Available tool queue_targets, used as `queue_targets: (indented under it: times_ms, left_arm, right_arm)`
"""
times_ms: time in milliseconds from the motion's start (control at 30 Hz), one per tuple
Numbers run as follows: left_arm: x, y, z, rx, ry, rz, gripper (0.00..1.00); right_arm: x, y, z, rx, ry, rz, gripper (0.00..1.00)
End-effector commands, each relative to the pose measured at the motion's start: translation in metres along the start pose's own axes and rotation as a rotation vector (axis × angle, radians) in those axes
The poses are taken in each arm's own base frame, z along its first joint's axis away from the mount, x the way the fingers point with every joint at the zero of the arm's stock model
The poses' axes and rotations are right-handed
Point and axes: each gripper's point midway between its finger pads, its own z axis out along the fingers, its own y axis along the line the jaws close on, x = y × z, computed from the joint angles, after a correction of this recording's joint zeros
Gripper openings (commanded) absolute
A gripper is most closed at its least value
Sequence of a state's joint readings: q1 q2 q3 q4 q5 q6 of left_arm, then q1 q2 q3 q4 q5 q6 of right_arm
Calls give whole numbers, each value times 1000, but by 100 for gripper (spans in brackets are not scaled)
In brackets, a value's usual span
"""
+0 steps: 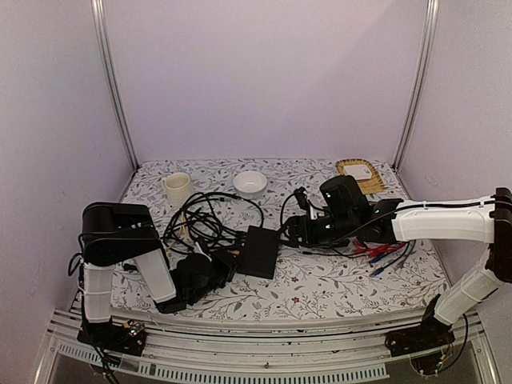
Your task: Pull the plug from the switch port
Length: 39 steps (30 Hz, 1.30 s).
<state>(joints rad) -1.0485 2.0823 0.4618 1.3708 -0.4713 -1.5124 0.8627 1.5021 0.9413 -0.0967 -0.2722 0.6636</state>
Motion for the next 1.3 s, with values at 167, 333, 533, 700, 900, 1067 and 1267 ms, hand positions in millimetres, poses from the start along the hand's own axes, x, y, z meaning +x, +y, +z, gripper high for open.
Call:
queue_targets:
  times_ms: [167, 333, 533, 700, 900, 1067, 1267]
  left_arm:
    - [20, 16, 0, -12, 131, 136, 49]
    - [21, 16, -1, -5, 159, 164, 44]
    - [18, 9, 0, 18, 169, 186, 32]
    - [16, 3, 2, 31, 178, 196, 25]
    - [16, -2, 2, 43, 186, 201, 19]
    - [16, -11, 3, 57, 187, 195, 14]
    - [19, -23, 6, 50, 205, 205, 12]
  right_arm:
    - [-6, 4, -8, -19, -24, -13, 77]
    - [-8, 5, -7, -22, -27, -16, 77]
    - [-10, 5, -6, -21, -30, -17, 77]
    - [-11, 6, -6, -20, -33, -19, 77]
    - [-10, 5, -5, -20, -34, -10, 77]
    - [-9, 5, -5, -29, -38, 1, 76]
    - [-6, 6, -3, -48, -31, 3, 76]
